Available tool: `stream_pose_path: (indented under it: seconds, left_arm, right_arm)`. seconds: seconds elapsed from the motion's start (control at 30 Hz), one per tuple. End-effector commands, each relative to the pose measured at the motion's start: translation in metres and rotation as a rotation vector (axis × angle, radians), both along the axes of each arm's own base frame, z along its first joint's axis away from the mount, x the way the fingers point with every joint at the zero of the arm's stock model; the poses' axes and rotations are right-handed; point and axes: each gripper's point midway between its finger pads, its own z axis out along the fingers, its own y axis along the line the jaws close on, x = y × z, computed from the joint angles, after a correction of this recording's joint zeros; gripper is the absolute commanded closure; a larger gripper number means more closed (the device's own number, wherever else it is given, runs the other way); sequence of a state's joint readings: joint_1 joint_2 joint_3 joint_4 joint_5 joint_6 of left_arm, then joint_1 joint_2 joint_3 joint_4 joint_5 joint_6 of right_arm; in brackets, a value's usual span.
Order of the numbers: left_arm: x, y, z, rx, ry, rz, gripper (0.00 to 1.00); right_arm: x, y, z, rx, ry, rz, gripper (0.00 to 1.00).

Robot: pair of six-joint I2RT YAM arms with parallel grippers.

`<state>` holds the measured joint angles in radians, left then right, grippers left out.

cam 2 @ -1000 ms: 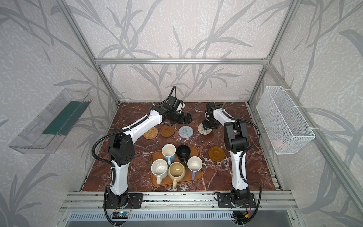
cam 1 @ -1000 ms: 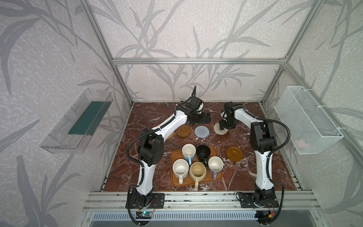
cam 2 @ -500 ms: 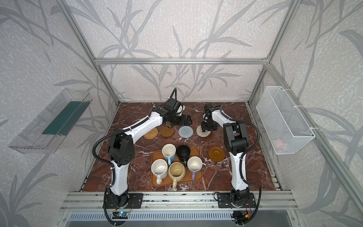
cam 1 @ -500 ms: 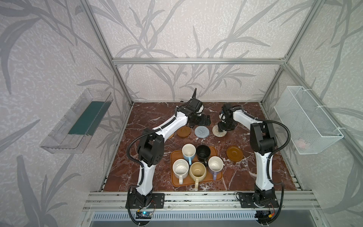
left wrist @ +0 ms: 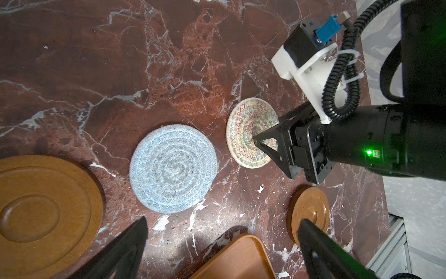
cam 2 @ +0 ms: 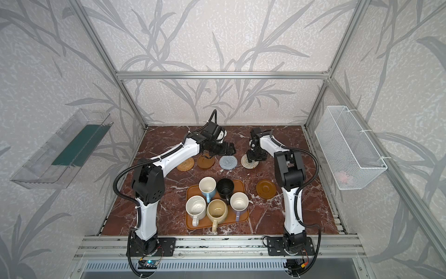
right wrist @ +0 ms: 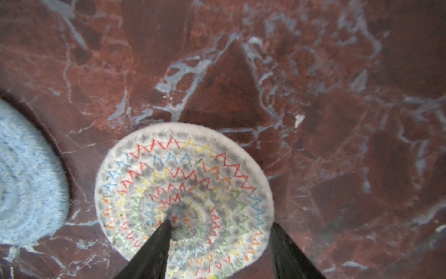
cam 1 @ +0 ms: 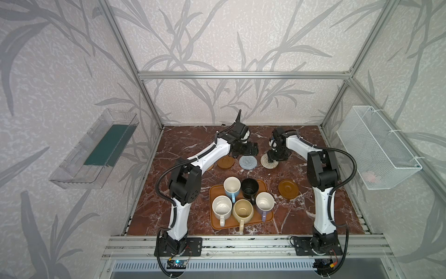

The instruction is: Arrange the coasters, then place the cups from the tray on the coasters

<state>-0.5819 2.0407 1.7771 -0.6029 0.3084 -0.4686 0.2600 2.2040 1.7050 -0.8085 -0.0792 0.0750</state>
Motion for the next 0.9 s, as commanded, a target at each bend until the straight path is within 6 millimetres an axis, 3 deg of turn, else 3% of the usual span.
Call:
stream_pose_path:
  seconds: [0.0,0.4,0.87]
  left_arm:
    - [-0.004,-0.002,0.023,-0.033,-0.036,0.0,0.01]
    - [-0.004,0.0,0.023,-0.031,-0.036,0.003,0.01]
    - [0.001,0.002,0.036,-0.019,-0.066,0.008,0.01]
  right_arm:
    - [-0.021,0.001,-0.005,-0.016,0.063,0.015,0.37]
    - [-0.017,0.002,0.002,-0.013,0.037,0.011,0.37]
    - [0.008,0.007,0.055,0.013,-0.097,-0.007,0.26]
